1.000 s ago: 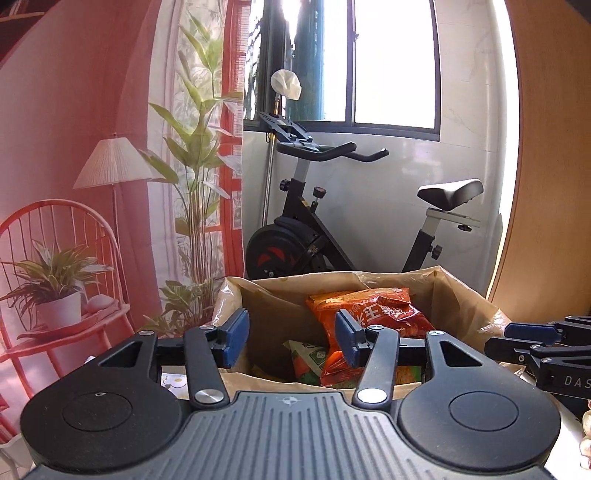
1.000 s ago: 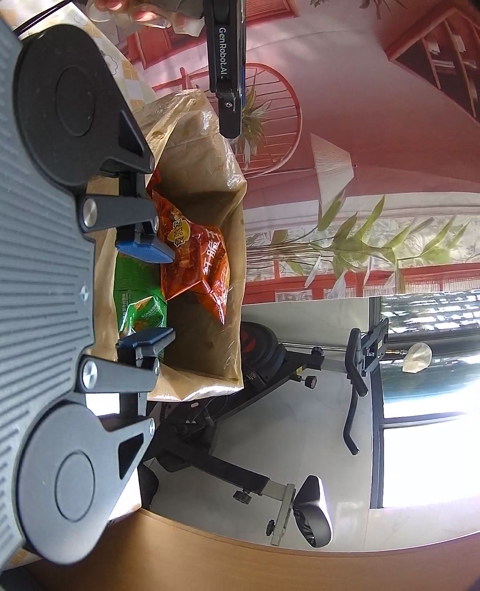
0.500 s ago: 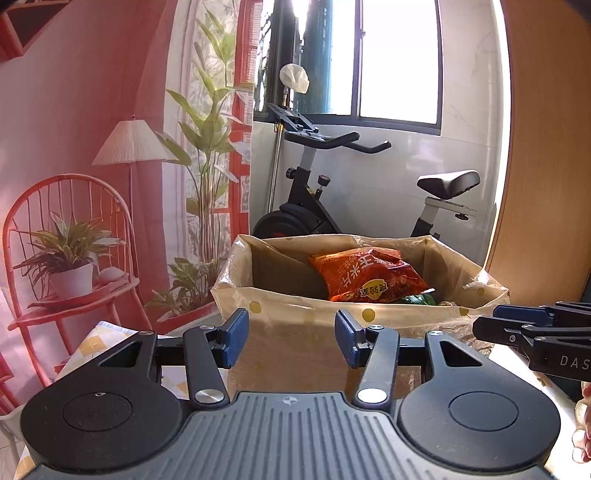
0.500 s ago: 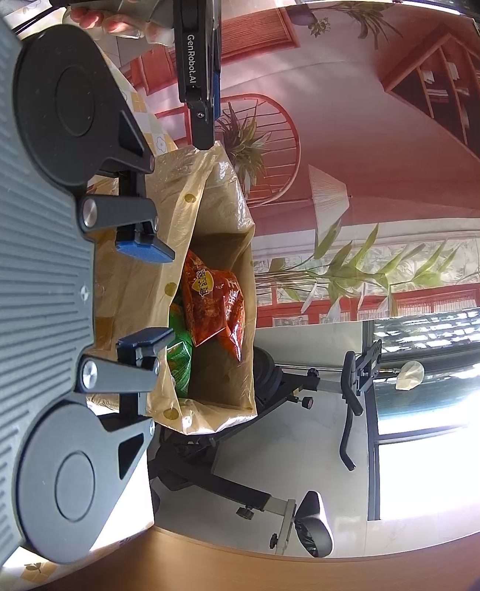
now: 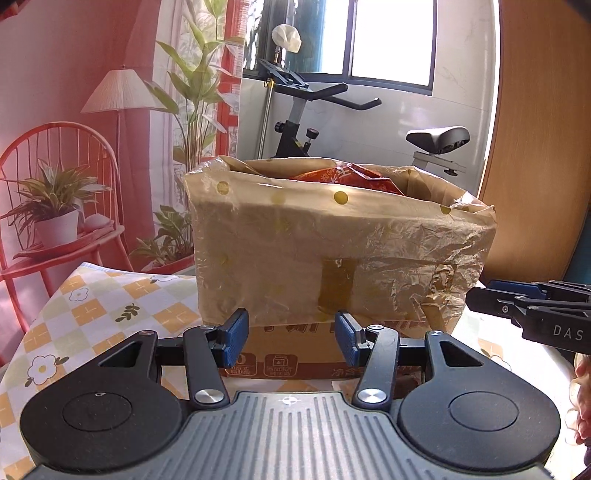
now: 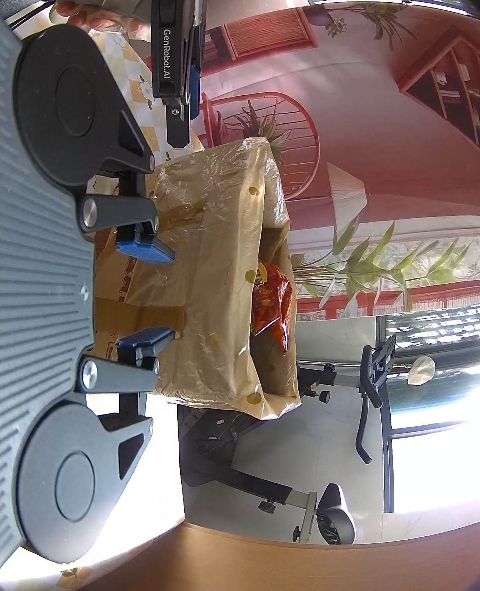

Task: Organize snacks
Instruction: 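Move both open tools back from the box toward the table, then grasp the cracker biscuit with left tool while right tool grasps the brown packet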

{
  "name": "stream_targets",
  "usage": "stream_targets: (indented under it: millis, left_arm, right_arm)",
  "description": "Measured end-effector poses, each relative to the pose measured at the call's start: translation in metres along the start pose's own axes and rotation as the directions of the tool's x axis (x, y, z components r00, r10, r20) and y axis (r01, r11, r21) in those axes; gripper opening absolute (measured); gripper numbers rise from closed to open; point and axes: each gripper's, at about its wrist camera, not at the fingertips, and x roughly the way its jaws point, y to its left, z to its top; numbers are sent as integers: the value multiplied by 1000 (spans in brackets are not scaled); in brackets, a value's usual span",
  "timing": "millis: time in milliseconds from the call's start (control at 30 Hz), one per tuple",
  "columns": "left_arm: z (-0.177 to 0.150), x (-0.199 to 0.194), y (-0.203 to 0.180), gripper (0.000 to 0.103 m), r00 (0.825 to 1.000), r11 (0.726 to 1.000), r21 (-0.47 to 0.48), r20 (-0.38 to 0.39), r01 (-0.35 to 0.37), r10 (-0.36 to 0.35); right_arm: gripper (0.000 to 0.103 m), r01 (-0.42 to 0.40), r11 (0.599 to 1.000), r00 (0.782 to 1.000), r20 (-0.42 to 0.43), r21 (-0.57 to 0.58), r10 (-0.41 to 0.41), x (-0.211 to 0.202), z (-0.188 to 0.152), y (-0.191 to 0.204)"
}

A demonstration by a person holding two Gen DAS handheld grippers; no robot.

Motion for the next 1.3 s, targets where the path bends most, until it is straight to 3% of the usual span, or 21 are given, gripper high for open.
stream_targets:
  millis: [267, 533, 733, 933, 967, 1300]
  left_arm:
    - [-19, 32, -24, 54, 996, 998, 36, -80, 53, -50]
    - [-49, 76, -53, 55, 970, 987, 94, -217, 129, -106]
    - [-61, 103, -61, 62, 951, 988, 73, -289, 135, -109]
    - [-72, 124, -69, 60, 937, 987, 109, -340, 120, -76]
    - [-74, 125, -68, 54, 936, 987, 101, -341, 123, -82]
    - [-54, 97, -9, 52, 957, 996, 47, -283, 73, -57]
  right_arm:
    - [42, 9, 995, 998, -64, 102, -3, 12, -18, -24]
    - [42, 47, 986, 993, -111, 158, -29, 22, -30, -45]
    - [42, 73, 975, 989, -140, 210, -44, 26, -36, -62]
    - [42, 74, 969, 985, -172, 235, -33, 32, -39, -68]
    - [42, 72, 968, 983, -179, 240, -29, 34, -39, -68]
    - [42, 79, 938, 957, -288, 337, 23, 57, -44, -70]
